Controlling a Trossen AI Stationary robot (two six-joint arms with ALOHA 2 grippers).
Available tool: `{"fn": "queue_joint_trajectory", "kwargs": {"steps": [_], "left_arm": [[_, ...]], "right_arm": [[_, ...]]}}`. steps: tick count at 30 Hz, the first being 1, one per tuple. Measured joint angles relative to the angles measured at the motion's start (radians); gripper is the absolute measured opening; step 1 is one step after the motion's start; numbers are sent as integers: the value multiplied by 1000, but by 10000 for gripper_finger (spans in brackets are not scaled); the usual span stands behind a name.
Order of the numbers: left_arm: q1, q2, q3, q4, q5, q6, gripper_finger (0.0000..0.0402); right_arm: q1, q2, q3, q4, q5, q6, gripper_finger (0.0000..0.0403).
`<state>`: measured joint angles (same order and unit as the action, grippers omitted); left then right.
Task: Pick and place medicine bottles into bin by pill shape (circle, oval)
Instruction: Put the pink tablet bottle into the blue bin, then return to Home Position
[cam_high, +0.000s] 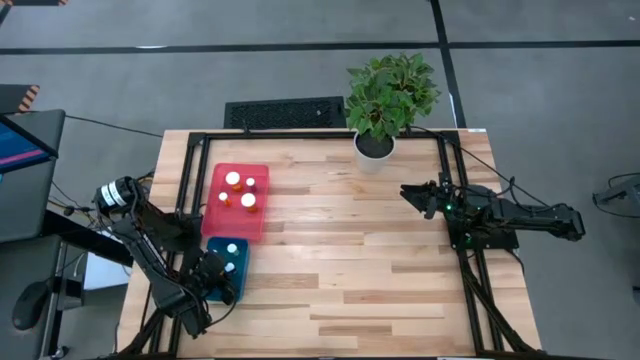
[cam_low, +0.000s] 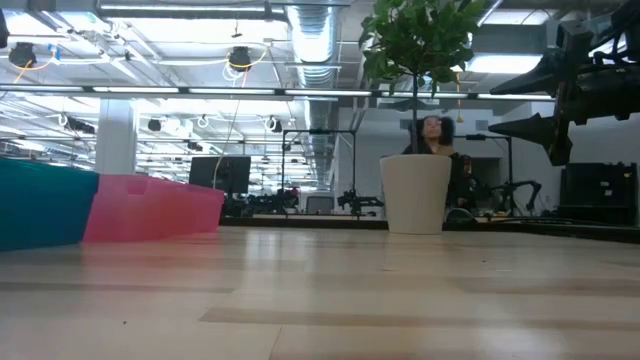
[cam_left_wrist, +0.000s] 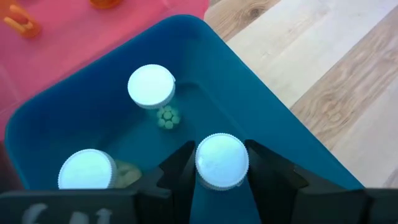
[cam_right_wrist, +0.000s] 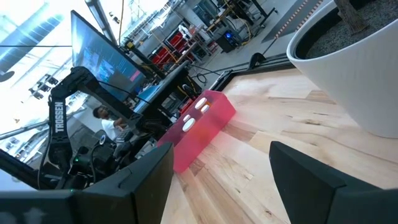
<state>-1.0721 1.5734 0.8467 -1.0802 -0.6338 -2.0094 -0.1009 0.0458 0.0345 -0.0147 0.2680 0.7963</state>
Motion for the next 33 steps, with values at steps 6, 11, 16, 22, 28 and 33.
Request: {"fn": "queue_joint_trajectory", "kwargs": {"steps": [6, 11, 16, 22, 28, 33], "left_arm": [[0, 0, 0, 0, 0, -12, 141], [0, 0, 0, 0, 2, -24, 169], [0, 0, 6, -3, 19, -41, 194], [0, 0, 43, -26, 21, -42, 211], [0, -5, 134, -134, 20, -42, 213], [0, -39, 261, -239, -51, -44, 213]], "right_arm": [[0, 0, 0, 0, 0, 0, 276], [0, 0, 0, 0, 0, 0, 276], [0, 0, 0, 0, 0, 0, 276], [0, 0, 0, 0, 0, 0, 276], [0, 0, 0, 0, 0, 0, 276], [0, 0, 0, 0, 0, -1, 276]]}}
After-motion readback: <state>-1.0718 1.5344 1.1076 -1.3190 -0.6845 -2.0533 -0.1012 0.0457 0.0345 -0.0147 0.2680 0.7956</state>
